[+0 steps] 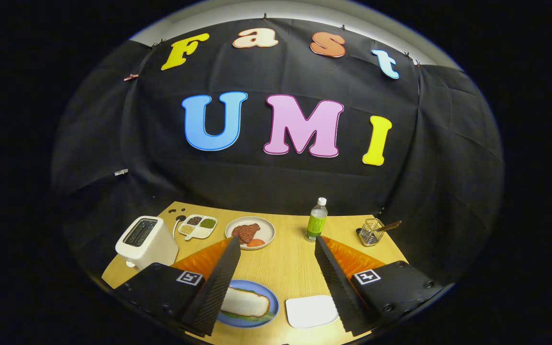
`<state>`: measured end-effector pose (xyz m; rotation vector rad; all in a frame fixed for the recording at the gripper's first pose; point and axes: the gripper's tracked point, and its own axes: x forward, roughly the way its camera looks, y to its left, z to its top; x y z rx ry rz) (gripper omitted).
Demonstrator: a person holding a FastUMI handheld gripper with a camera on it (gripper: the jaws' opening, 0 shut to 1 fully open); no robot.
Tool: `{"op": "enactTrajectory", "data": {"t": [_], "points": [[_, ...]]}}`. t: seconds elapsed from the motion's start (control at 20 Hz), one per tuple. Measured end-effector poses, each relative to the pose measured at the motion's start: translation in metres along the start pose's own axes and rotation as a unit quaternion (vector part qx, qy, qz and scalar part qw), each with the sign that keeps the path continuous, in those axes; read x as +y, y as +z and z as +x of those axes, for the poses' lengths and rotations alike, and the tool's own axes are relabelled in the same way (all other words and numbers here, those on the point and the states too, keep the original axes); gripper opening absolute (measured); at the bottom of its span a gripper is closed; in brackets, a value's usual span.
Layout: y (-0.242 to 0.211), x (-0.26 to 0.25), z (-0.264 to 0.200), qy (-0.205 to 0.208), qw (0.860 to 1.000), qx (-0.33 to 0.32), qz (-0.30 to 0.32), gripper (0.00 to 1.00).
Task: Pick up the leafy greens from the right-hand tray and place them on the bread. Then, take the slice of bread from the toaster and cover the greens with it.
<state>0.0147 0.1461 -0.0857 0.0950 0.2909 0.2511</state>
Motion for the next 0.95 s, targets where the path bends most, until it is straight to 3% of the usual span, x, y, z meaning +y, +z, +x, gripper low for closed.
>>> {"op": "enactTrajectory", "data": {"t": [0.6, 0.95], "points": [[0.003, 0.005, 0.019, 0.008, 1.0, 0.005, -0.009, 0.98], [-0.002, -0.017, 0.037, 0.018, 1.0, 0.013, -0.003, 0.99]]}}
